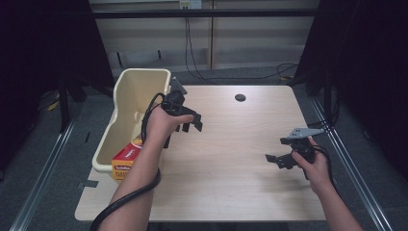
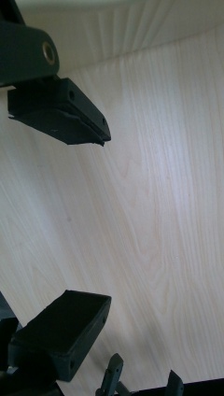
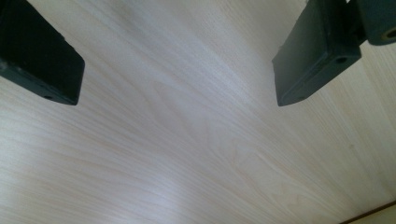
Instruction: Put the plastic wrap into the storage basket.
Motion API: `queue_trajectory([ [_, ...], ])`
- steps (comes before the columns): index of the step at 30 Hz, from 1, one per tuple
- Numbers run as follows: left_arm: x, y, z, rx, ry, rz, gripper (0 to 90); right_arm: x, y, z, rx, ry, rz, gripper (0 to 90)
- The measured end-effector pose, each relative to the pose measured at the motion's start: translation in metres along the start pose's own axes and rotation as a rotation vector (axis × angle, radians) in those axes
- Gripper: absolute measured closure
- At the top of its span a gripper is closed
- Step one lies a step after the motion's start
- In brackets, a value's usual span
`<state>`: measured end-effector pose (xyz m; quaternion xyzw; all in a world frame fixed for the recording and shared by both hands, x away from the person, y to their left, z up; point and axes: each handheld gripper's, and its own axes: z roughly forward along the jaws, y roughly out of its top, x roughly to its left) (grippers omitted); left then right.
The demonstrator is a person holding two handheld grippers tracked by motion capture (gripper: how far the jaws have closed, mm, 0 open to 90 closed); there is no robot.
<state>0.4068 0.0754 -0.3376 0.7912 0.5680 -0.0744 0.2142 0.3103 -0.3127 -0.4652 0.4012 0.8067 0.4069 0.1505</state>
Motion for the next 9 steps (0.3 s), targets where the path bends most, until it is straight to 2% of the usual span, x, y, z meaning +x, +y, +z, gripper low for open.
queue_trajectory([
  [2, -0.001, -0.002, 0.005, -0.012, -0.006, 0.0, 17.6, 0.0, 0.0, 0.0, -0.001, -0.003, 0.0, 1.7],
  [4, -0.002, -0.002, 0.009, -0.009, -0.001, 0.02, 17.6, 0.0, -0.001, -0.001, 0.0, -0.004, 0.003, 1.7],
  [5, -0.003, -0.003, 0.011, -0.003, -0.004, 0.015, 17.6, 0.0, -0.001, 0.0, 0.001, -0.007, 0.001, 1.7],
  [7, -0.004, -0.003, 0.014, 0.006, 0.003, 0.031, 17.6, 0.0, -0.001, -0.001, 0.0, -0.004, 0.001, 1.7],
  [9, -0.006, -0.003, 0.015, -0.002, 0.003, 0.03, 17.3, 0.0, -0.001, -0.001, 0.0, -0.004, 0.001, 1.7],
])
